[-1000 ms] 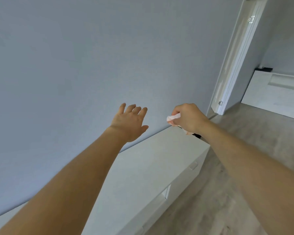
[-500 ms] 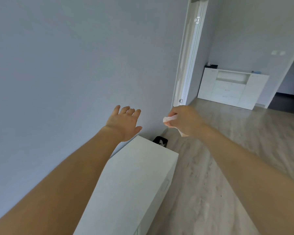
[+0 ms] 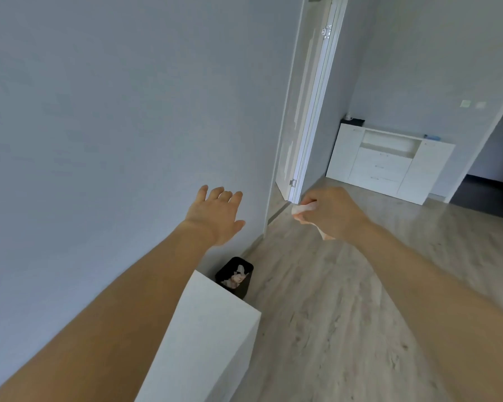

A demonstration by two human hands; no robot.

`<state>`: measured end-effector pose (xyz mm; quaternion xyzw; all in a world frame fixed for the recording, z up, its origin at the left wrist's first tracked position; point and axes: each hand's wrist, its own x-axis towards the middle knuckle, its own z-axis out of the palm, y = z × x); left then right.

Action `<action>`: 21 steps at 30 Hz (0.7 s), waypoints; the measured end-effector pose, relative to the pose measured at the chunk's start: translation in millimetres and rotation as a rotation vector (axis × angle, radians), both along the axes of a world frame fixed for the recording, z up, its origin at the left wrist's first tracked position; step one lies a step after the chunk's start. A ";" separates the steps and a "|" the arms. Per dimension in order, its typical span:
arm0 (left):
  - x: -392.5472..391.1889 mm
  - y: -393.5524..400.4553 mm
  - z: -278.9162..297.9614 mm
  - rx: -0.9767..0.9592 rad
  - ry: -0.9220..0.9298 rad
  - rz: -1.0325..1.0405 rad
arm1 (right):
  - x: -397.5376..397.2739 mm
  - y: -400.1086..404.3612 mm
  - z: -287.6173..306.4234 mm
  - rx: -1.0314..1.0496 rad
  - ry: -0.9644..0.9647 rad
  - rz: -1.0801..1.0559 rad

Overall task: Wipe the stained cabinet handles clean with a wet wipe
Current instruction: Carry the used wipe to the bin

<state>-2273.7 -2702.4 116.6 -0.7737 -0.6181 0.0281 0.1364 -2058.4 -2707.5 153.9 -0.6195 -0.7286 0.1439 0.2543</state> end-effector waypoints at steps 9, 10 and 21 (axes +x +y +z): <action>59.4 156.2 -28.1 -0.065 0.001 0.071 | 60.8 180.2 -18.1 -0.033 -0.038 0.125; 62.3 175.0 -33.5 -0.070 -0.006 0.079 | 62.7 200.5 -23.5 -0.026 -0.036 0.141; 85.5 388.6 -127.1 -0.244 -0.150 0.190 | 75.5 445.0 -93.0 -0.071 -0.236 0.276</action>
